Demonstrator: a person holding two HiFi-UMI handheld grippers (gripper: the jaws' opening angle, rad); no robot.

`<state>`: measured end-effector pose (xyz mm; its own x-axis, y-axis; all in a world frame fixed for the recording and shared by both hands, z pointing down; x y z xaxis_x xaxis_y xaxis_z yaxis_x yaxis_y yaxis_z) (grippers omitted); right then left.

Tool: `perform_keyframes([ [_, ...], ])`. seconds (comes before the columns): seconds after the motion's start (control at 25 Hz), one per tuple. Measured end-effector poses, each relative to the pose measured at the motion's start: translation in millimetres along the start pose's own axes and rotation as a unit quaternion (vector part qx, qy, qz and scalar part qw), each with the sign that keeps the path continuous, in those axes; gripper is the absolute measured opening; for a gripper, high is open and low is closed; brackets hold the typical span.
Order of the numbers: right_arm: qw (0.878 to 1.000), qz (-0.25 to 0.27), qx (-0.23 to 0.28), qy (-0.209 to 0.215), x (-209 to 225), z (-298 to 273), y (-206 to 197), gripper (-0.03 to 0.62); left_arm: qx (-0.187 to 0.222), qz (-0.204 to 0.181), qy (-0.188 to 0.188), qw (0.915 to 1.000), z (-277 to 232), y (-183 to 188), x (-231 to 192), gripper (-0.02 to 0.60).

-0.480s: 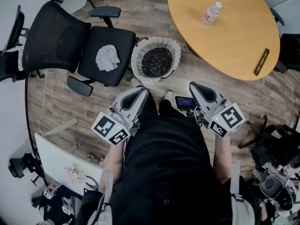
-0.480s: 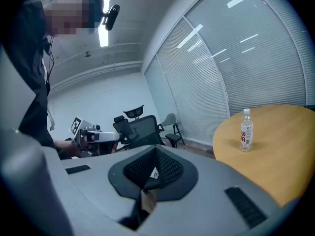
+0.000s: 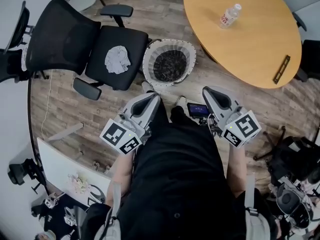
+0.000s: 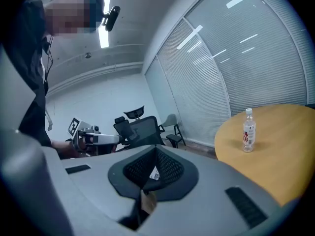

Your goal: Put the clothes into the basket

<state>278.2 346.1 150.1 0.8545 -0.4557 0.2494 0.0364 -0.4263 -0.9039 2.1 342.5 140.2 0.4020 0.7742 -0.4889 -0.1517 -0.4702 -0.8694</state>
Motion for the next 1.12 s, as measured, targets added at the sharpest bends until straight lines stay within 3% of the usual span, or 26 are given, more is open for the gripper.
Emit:
perform_keyframes([
  [0.2,1.000,0.008,-0.012,0.022,-9.1,-10.1,-1.5,0.017,-0.007,0.003,0.015,0.9999,5.4,-7.0,-1.0,0.011],
  [0.48,0.998,0.033,-0.028,0.043,-25.3,-40.8,3.7,0.017,-0.015,-0.018,0.077,0.9968,20.0,-0.4,-19.5,0.011],
  [0.6,0.997,0.042,-0.036,0.055,-36.0,-59.9,8.3,0.017,-0.022,-0.013,0.080,0.9965,32.4,-0.8,-34.1,0.011],
  [0.84,0.993,0.064,-0.058,0.077,-63.8,-114.3,20.4,0.017,-0.059,0.015,0.078,0.9951,57.5,0.9,-85.3,0.011],
  [1.12,0.989,0.090,-0.088,0.078,-92.1,-174.0,33.8,0.018,-0.085,0.019,0.094,0.9918,82.9,11.5,-155.2,0.011],
])
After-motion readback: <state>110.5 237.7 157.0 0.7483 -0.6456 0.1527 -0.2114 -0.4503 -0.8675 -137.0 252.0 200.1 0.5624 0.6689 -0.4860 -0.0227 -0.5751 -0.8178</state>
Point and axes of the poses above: the fingertips, and each gripper's own axes: z backward along the fingers, x to its right, y out of its top, the point moved 9 cm from there along z, backward along the fingers, and after that the axes turned 14 degrees about -y, right-handed, at the moved point
